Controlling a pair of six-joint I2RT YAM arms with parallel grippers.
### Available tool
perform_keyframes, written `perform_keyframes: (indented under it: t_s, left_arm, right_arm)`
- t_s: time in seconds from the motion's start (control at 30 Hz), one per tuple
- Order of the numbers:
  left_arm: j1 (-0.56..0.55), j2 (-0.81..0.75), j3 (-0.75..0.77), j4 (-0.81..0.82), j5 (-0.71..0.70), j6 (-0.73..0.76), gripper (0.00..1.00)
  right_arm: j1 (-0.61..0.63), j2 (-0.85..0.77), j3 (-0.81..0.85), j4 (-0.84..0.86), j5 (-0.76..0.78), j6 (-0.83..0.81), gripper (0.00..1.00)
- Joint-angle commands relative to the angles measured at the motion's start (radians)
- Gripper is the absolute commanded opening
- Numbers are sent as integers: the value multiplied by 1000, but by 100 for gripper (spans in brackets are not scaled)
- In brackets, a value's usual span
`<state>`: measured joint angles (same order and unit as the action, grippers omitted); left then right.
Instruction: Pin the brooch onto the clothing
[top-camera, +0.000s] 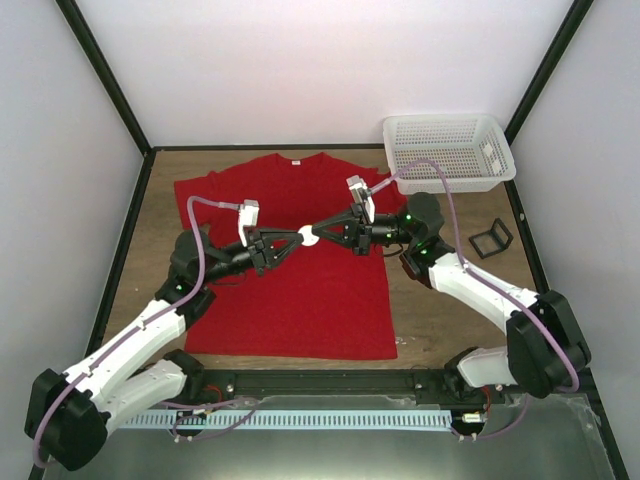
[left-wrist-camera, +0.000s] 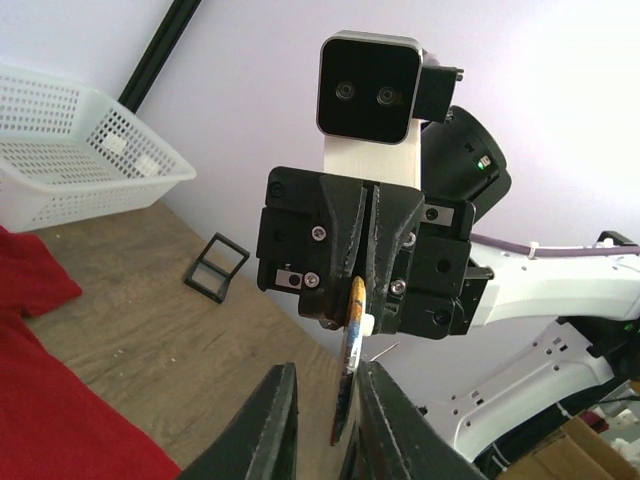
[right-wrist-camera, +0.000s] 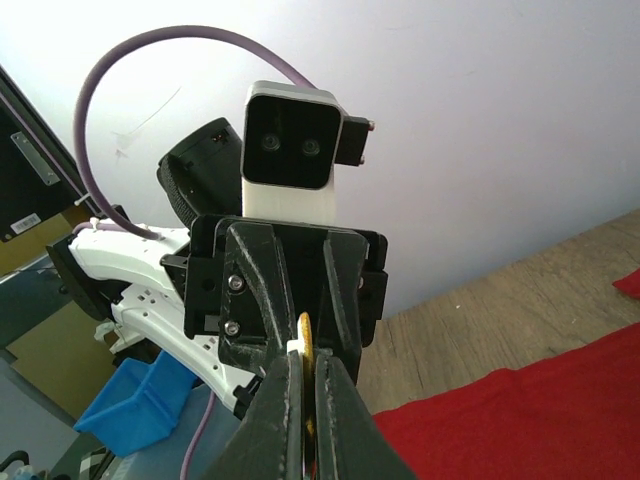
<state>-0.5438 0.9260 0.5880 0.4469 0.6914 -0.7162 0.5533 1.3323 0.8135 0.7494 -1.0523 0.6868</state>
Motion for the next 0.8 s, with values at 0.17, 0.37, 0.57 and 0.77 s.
perform_keyframes:
  t_s: [0.17, 0.37, 0.57, 0.77]
  left_arm:
    - [-3, -9, 38, -41, -3, 64, 8]
    - [-4, -38, 67, -164, -60, 121, 0]
    - [20, -84, 162, -475, -154, 296, 0]
    - [145, -78, 274, -767, -278, 406, 0]
  right_arm:
    - [17, 23, 21, 27, 9, 7, 1]
    - [20, 25, 48, -92, 59, -98, 5]
    - [19, 37, 140, -390, 250, -390, 24]
    - [19, 81, 204, -476, 440, -668, 53]
